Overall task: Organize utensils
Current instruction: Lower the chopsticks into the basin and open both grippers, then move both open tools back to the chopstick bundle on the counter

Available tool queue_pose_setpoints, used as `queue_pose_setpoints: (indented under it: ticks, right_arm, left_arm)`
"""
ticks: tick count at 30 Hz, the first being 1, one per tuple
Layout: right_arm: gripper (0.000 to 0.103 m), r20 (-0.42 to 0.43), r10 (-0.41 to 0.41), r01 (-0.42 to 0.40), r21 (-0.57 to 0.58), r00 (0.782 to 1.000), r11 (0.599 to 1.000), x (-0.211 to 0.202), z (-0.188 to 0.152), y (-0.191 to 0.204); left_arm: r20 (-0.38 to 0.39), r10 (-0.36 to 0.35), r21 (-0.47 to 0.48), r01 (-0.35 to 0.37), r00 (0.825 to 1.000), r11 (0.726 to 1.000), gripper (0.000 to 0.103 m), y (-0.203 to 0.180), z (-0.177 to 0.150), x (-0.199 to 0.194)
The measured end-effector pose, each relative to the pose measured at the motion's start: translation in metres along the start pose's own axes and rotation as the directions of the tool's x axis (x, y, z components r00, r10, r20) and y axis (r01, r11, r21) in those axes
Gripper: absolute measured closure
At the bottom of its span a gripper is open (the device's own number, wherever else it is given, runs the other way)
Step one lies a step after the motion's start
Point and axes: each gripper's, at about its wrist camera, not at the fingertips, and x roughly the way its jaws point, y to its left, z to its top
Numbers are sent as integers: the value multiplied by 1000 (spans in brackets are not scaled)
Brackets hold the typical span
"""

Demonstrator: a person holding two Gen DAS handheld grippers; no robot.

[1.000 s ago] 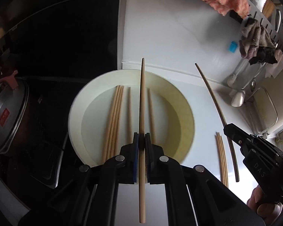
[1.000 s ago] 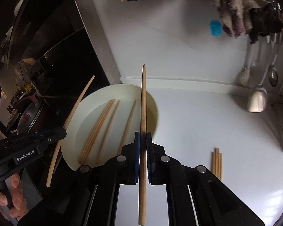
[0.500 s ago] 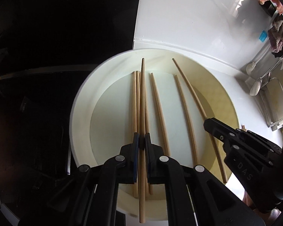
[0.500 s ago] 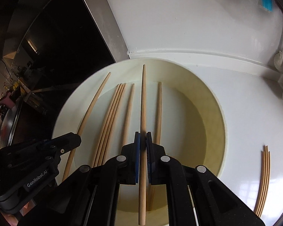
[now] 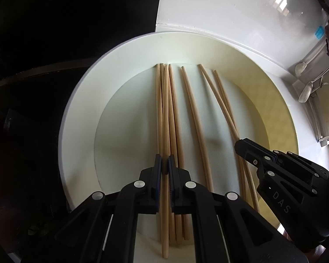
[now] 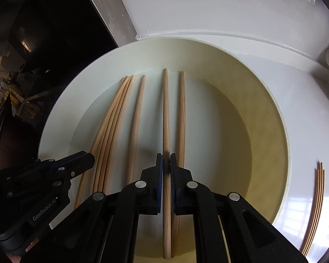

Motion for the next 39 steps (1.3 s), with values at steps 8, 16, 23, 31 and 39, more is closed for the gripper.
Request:
queue_pose_setpoints:
  ticks: [8,16,23,31,39]
  right_arm:
    - [94,-31,9,-8,13,999,1000,9,2,-2]
    - [82,30,-8,7,25,1000,1000,-11,3,-9]
    - [67,71,-14,12,26,997,1000,-36,-1,-16]
    - [58,129,-24,26,-10,991,1000,-71,-9,-20]
    - [51,144,-7,11,-31,990,999,-102,-31,-31]
  left_arm:
    - [-25,13,-6,-13,1000,1000,95,2,1,8]
    - [21,62,-19,-62,998,998,63,4,3,-13]
    - [104,107,-20,-106,989,994,35,2,3,-41]
    - [156,116,-56,-108,981,993,20,-2,-7,-69]
    - [183,141,-84,-127,973,988,17,-22,-31,-92]
